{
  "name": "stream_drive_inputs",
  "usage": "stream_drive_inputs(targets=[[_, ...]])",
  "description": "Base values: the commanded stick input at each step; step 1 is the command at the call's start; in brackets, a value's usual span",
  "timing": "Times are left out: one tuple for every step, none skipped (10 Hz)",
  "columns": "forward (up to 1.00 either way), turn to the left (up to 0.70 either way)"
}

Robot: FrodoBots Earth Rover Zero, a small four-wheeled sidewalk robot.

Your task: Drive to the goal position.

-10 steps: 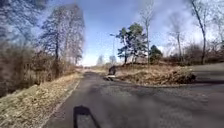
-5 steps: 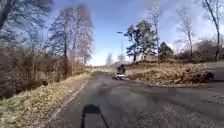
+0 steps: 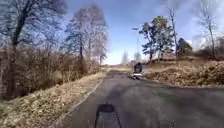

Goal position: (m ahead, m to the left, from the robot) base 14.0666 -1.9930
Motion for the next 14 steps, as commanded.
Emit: stream_drive_inputs(targets=[[0.70,0.13],[0.70,0.11],[0.70,0.09],[0.70,0.07],[0.70,0.04],[0.70,0.02],[0.70,0.00],[0.70,0.00],[0.70,0.00],[0.70,0.00],[0.70,-0.02],[0.70,-0.04],[0.70,-0.06],[0.70,-0.09]])
